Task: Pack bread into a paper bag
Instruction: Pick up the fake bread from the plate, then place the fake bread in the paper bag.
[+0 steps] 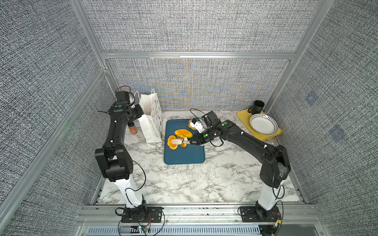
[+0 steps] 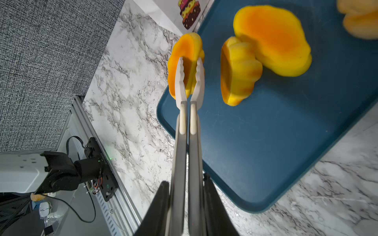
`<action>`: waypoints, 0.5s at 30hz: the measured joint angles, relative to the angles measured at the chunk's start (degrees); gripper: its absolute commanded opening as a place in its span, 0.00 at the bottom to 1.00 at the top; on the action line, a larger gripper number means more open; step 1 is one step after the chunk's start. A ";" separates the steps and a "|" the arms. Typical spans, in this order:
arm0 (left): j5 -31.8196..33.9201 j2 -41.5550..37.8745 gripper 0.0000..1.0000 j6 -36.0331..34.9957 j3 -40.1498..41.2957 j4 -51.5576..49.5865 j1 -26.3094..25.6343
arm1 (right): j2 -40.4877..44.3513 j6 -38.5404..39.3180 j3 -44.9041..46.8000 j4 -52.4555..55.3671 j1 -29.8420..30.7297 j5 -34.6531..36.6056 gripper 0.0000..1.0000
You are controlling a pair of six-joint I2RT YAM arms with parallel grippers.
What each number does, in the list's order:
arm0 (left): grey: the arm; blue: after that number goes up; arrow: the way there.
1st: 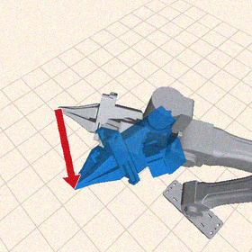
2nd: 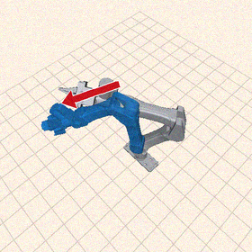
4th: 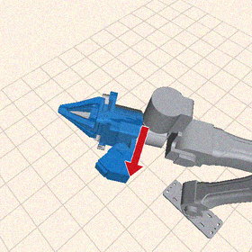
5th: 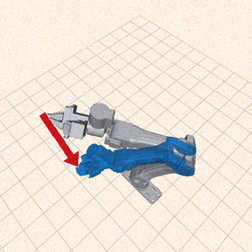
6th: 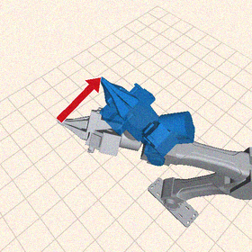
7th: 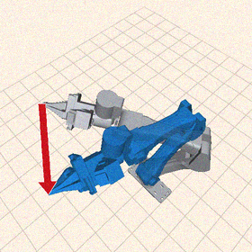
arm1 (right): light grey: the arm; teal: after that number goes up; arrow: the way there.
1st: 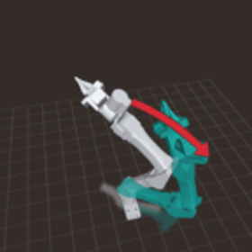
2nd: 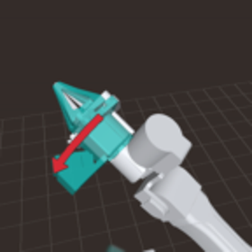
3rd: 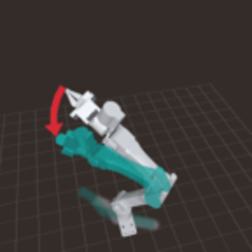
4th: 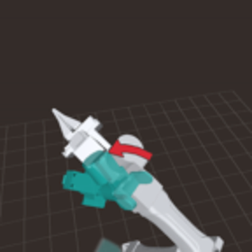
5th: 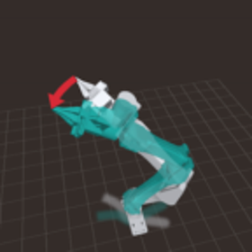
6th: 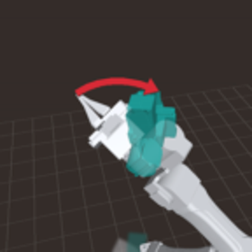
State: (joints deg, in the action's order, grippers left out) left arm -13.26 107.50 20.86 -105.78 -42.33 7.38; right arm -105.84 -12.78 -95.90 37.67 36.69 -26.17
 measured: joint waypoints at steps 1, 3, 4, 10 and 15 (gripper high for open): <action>-0.07 0.00 0.02 0.00 0.04 0.04 0.00 | 0.00 -0.04 -1.77 0.07 -0.28 0.26 0.05; -0.22 0.00 0.02 0.15 0.07 0.09 0.00 | -0.26 -0.50 -5.99 0.52 -0.81 0.57 0.05; -0.24 0.00 0.02 0.15 0.07 0.09 0.00 | -0.66 -0.61 -8.59 0.87 -1.11 0.66 0.05; -0.42 0.00 0.02 0.15 0.15 0.24 0.00 | -4.66 -2.71 -24.13 1.07 -1.66 1.18 0.06; -0.50 0.04 0.02 0.15 0.15 0.26 0.00 | -6.91 -5.99 -28.85 -1.51 -1.60 -1.51 0.07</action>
State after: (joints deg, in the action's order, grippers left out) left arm -13.76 107.55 21.02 -105.62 -42.06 7.38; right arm -112.75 -18.76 -124.75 36.16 35.09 -27.68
